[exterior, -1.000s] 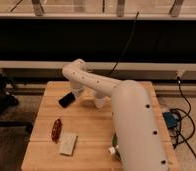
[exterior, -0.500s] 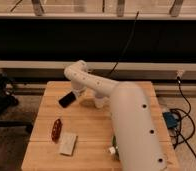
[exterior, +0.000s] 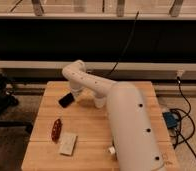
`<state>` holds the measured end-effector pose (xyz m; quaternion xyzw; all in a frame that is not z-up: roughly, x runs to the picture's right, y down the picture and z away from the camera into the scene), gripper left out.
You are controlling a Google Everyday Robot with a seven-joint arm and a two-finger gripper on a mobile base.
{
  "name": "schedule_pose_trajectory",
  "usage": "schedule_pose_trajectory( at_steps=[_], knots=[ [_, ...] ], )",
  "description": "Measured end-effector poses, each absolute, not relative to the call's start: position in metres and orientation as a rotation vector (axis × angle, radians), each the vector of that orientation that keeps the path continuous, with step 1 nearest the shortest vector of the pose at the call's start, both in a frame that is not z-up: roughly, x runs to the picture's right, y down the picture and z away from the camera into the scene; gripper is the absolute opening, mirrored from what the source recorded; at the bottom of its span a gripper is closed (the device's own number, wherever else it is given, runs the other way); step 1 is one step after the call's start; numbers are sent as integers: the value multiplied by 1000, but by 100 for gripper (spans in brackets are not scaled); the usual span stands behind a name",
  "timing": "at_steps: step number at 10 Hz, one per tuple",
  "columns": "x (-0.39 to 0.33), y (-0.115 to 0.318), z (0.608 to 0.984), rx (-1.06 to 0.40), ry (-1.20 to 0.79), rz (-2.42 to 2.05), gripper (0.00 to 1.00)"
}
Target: Push the eraser across the table
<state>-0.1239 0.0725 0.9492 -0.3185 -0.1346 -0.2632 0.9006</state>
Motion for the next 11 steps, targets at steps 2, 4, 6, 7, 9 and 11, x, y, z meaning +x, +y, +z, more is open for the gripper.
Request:
schedule_pose_trajectory(
  at_steps=[2, 4, 6, 7, 9, 11],
  knots=[
    [-136, 70, 950, -658, -287, -567, 0],
    [-146, 66, 953, -657, -295, -584, 0],
    [-155, 61, 957, -653, -302, -601, 0],
    [-158, 58, 959, -650, -305, -608, 0],
    [-172, 54, 961, -644, -319, -627, 0],
    [-189, 52, 960, -638, -337, -648, 0]
  ],
)
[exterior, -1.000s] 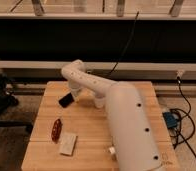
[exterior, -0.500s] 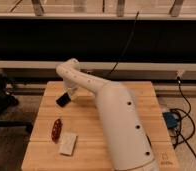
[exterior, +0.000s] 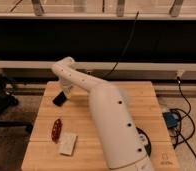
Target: Push the eraser across the table
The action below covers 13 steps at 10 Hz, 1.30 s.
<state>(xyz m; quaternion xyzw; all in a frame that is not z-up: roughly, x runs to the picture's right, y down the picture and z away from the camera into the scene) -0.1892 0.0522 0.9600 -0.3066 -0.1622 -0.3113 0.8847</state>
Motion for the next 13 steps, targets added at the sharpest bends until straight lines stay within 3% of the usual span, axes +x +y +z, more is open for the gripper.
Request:
schedule_pose_trajectory(
  at_steps=[13],
  knots=[
    [-259, 44, 970, -621, -408, -766, 0]
  ],
)
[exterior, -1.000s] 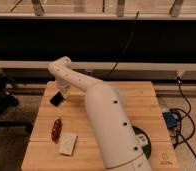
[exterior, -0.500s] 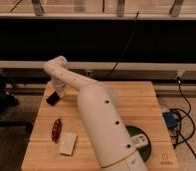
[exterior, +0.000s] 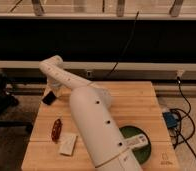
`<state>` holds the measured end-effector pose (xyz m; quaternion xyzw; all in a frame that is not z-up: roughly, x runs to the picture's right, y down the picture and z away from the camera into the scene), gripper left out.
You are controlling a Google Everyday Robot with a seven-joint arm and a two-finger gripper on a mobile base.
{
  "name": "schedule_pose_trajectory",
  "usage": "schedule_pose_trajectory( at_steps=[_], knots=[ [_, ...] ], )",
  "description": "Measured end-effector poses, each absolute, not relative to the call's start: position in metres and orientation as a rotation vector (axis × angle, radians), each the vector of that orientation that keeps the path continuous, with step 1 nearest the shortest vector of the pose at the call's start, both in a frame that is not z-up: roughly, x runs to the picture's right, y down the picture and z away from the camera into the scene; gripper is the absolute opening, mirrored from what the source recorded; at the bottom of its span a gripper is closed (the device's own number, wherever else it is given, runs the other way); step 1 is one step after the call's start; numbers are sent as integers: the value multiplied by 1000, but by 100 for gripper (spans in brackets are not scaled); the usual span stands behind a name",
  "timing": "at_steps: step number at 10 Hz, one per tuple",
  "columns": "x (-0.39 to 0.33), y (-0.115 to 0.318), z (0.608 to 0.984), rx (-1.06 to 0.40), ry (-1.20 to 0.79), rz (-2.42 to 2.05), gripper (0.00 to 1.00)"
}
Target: Push the eraser across the table
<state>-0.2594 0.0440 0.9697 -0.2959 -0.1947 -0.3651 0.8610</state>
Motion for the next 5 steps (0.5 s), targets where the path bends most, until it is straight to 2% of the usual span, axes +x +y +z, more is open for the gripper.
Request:
schedule_pose_trajectory(
  at_steps=[5],
  knots=[
    [-249, 51, 970, -618, -414, -765, 0]
  ],
)
